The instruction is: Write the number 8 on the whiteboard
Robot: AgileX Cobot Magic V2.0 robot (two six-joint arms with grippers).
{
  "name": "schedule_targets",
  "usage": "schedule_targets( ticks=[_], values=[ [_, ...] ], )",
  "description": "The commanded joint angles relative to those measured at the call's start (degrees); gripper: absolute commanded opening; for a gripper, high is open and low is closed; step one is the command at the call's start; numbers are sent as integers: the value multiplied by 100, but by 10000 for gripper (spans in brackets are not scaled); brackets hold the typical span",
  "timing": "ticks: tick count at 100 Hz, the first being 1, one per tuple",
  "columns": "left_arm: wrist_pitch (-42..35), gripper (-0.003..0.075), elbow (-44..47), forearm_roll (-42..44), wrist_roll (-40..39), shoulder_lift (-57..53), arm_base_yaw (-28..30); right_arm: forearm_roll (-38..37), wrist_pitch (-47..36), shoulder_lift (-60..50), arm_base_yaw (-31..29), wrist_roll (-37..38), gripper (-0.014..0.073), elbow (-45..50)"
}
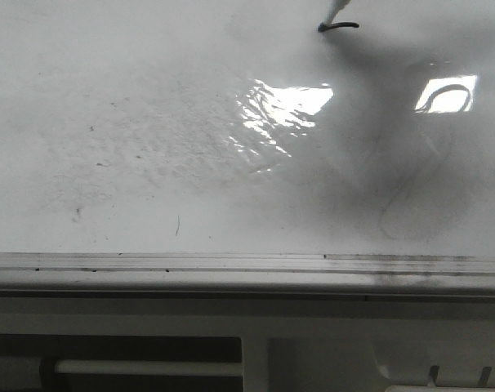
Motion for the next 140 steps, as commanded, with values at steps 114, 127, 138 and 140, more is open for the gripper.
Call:
schedule_targets(
  ticks=[114, 127, 138, 140],
  values=[
    [-363, -20, -155, -105, -68, 6, -27, -209, 769, -197, -7, -17, -42, -489],
    [-348, -20, -155, -105, -68, 6, -27, -209, 823, -134, -7, -17, -42, -600],
    [-289, -20, -155, -105, -68, 6, -27, -209, 764, -246, -7, -17, -42, -610],
    [-275, -20, -155, -105, -68, 6, -27, -209, 760, -288, -7, -17, -42, -610]
  ],
)
